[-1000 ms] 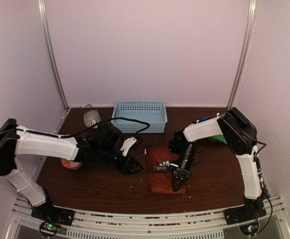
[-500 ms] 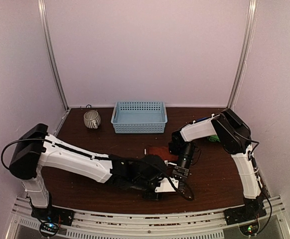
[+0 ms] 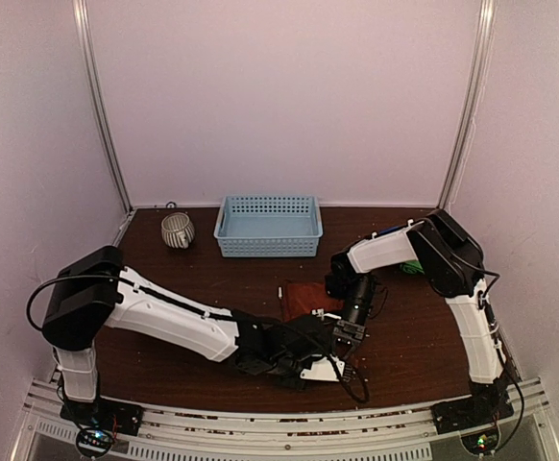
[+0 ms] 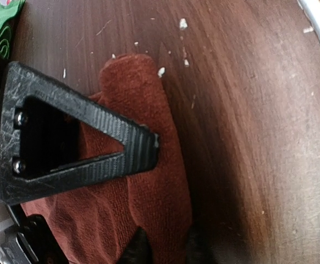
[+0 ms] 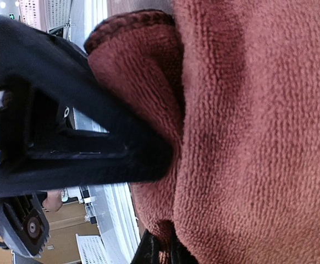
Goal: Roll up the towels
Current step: Roll the towel at the center of the board.
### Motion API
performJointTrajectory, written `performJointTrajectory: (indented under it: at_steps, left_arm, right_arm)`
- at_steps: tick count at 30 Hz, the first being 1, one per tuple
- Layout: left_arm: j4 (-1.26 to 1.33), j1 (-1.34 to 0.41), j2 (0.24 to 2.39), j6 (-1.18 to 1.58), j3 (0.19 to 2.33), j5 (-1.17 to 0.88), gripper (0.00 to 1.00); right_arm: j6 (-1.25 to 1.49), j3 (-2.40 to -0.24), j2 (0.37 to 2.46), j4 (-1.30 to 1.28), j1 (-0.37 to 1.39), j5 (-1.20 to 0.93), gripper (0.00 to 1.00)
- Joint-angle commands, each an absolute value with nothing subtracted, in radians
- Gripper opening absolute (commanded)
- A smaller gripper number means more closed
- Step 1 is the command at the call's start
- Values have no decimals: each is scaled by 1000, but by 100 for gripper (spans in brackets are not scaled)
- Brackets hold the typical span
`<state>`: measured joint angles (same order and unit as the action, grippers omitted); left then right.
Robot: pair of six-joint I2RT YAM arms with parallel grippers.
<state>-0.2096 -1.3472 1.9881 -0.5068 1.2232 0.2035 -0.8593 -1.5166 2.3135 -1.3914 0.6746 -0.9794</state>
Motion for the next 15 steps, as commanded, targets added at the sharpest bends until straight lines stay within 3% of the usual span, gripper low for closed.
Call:
performJointTrajectory:
  at_steps: [1,5,9,10,15]
  left_arm:
    - [-243,-1345,2028,-489,1263,241,11]
    - [-297,-1344,2013,-438,1284,178,1]
    - [-387,-1313,2003,-354,1335,25,0]
    - [-406,-1300,2004,-332,1347,-29,0]
    - [-412,-1179,2040,-208,1374,-366,0]
  right_arm:
    - [-900,-1521,2309,-1356,670,-902,8]
    - [-879,-1542,2150,-1355,660,-873,28]
    - [-796,-1627,1986,-1347,591,-836,35]
    - [-751,-1648,1947,-1330,568,-829,41]
    - [-550,-1724,1704,-1201,479,-751,44]
